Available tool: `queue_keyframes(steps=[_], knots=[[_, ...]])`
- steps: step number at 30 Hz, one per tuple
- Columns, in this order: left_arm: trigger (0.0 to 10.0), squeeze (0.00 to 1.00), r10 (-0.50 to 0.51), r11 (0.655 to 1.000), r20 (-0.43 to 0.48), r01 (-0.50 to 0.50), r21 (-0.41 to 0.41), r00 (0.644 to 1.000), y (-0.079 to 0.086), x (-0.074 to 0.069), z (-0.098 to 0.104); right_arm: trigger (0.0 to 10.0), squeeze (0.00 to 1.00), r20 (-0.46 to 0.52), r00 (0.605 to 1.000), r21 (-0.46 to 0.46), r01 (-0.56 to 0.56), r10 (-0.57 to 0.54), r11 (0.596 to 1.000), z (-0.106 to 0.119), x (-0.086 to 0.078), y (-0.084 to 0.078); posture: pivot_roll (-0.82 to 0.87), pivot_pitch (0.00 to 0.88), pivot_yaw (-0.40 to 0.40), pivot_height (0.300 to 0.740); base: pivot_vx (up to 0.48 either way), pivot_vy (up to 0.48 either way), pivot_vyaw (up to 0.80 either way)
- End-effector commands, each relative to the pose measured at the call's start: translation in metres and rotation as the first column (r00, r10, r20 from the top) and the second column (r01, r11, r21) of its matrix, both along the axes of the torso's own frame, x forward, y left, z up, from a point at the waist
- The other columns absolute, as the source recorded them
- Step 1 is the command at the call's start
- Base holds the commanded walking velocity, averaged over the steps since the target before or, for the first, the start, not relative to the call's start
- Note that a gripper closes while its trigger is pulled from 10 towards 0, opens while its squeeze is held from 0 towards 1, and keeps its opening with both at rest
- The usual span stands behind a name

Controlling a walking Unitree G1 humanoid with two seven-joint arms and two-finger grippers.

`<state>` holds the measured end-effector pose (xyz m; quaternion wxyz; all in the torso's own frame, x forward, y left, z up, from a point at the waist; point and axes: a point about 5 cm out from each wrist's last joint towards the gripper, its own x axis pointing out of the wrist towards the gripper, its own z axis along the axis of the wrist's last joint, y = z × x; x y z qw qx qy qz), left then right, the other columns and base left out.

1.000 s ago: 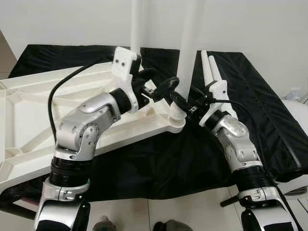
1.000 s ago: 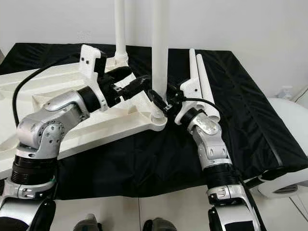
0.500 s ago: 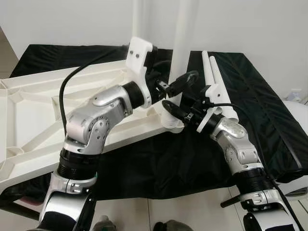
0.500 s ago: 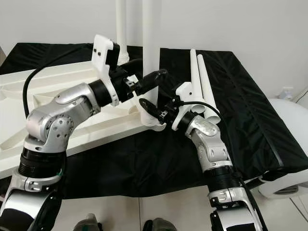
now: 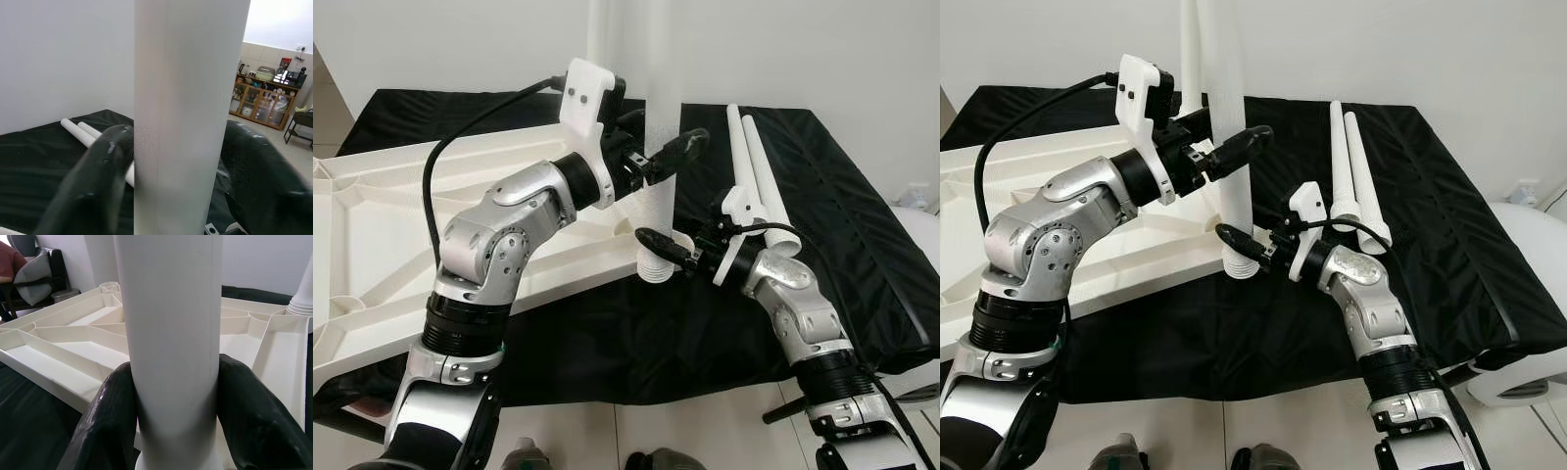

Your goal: Building children table

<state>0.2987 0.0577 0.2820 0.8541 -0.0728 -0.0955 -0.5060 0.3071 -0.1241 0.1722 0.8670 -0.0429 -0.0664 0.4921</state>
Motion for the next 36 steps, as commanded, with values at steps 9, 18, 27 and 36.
queue_keyframes(steps=[9, 18, 27, 36], knots=[[0.0, 0.0, -0.076, 0.997, 0.054, 0.076, 0.0, 0.996, 0.001, -0.004, 0.004, 10.0, 0.0, 0.016, 1.0, -0.025, -0.003, 0.003, 1.0, 0.005, 0.0, -0.005, 0.06, 0.0, -0.08, 0.74, 0.0, 0.0, 0.0], [10.0, 0.0, 0.041, 0.995, 0.09, -0.049, 0.082, 0.995, 0.003, 0.003, 0.005, 10.0, 1.0, 0.032, 0.994, 0.022, 0.1, -0.1, 0.995, 0.012, 0.012, -0.006, 0.07, 0.0, -0.087, 0.74, 0.0, 0.0, 0.0], [10.0, 0.0, 0.238, 0.967, 0.142, -0.249, 0.06, 0.961, 0.012, 0.012, 0.017, 10.0, 1.0, 0.058, 0.952, 0.098, 0.293, -0.299, 0.951, 0.016, 0.024, 0.003, 0.07, 0.0, -0.091, 0.74, 0.0, 0.0, 0.0], [10.0, 0.0, 0.405, 0.908, 0.181, -0.418, 0.041, 0.896, 0.007, 0.019, 0.025, 10.0, 0.0, 0.106, 0.834, 0.155, 0.523, -0.541, 0.838, 0.017, 0.031, 0.014, 0.08, 0.0, -0.091, 0.74, 0.0, 0.0, 0.0]])
